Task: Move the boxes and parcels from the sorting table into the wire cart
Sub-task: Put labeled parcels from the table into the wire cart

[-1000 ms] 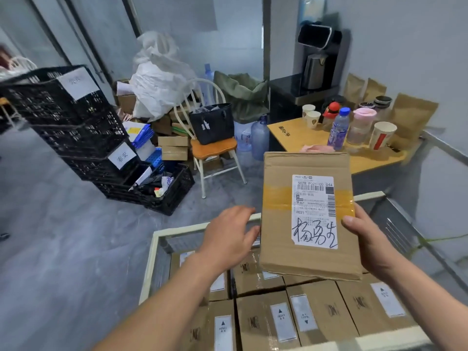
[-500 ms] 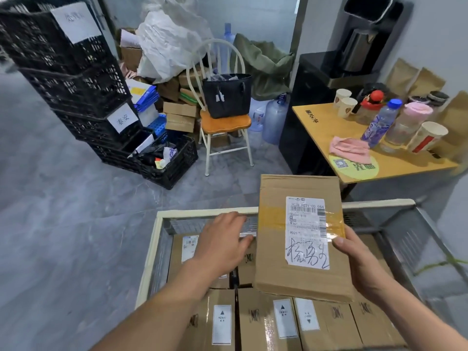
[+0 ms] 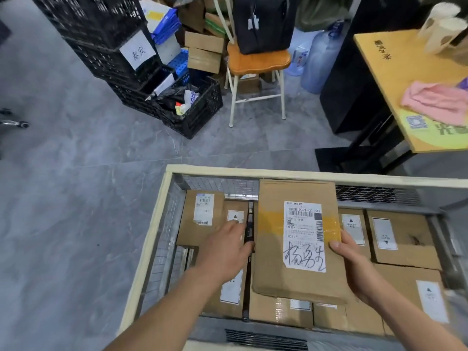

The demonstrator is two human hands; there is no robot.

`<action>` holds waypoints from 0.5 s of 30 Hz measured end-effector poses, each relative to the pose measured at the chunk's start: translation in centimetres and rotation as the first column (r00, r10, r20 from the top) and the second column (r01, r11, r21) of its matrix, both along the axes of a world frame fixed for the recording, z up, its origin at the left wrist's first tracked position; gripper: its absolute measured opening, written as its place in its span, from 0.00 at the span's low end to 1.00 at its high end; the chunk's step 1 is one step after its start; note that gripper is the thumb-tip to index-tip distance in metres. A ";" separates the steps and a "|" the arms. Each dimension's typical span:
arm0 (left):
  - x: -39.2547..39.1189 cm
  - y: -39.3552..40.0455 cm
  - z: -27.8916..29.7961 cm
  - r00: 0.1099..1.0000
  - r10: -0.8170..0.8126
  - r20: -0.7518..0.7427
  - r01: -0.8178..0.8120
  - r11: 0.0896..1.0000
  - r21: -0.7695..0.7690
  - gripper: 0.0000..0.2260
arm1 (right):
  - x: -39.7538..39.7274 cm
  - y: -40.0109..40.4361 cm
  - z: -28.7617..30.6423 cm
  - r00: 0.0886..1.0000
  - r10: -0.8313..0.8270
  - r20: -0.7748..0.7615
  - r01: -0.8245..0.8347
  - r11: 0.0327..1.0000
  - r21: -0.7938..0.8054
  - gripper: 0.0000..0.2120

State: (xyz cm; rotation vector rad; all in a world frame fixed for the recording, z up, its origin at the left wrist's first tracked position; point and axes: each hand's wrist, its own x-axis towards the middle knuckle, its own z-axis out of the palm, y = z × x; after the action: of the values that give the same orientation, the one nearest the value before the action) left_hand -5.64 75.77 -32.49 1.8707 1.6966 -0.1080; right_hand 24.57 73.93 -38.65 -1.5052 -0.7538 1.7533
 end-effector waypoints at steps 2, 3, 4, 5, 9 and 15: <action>0.3 -0.4 -1.6 1.000 0.007 -0.001 -0.007 1.000 -0.017 0.20 | -0.2 -0.1 -1.9 1.000 0.022 0.015 -0.022 0.999 -0.030 0.45; 0.3 -0.6 -2.4 1.000 0.017 0.004 -0.017 0.999 -0.027 0.20 | -0.3 -0.1 -2.8 0.999 0.037 0.017 -0.037 0.998 -0.042 0.43; 0.3 -0.8 -3.3 0.999 0.032 0.016 -0.032 0.999 -0.039 0.20 | -0.4 -0.2 -3.8 0.999 0.052 0.016 -0.051 0.997 -0.056 0.41; 0.2 -1.1 -4.3 0.998 0.051 0.032 -0.049 0.998 -0.051 0.20 | -0.6 -0.2 -4.7 0.998 0.067 0.016 -0.066 0.995 -0.072 0.40; -0.6 -1.7 -8.2 0.992 0.116 0.047 -0.110 0.988 -0.108 0.20 | -1.7 0.0 -8.7 0.992 0.127 0.016 -0.123 0.980 -0.155 0.46; -1.5 -0.4 -13.0 0.974 0.212 0.080 -0.198 0.968 -0.152 0.14 | -5.2 2.4 -14.3 0.992 0.122 0.024 -0.114 0.969 -0.217 0.39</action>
State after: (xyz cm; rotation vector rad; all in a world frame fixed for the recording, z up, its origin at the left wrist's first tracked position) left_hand -7.16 75.34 -45.52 1.5622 1.7563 -0.0543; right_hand 19.38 76.35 -52.97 -1.6692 -0.7024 1.9530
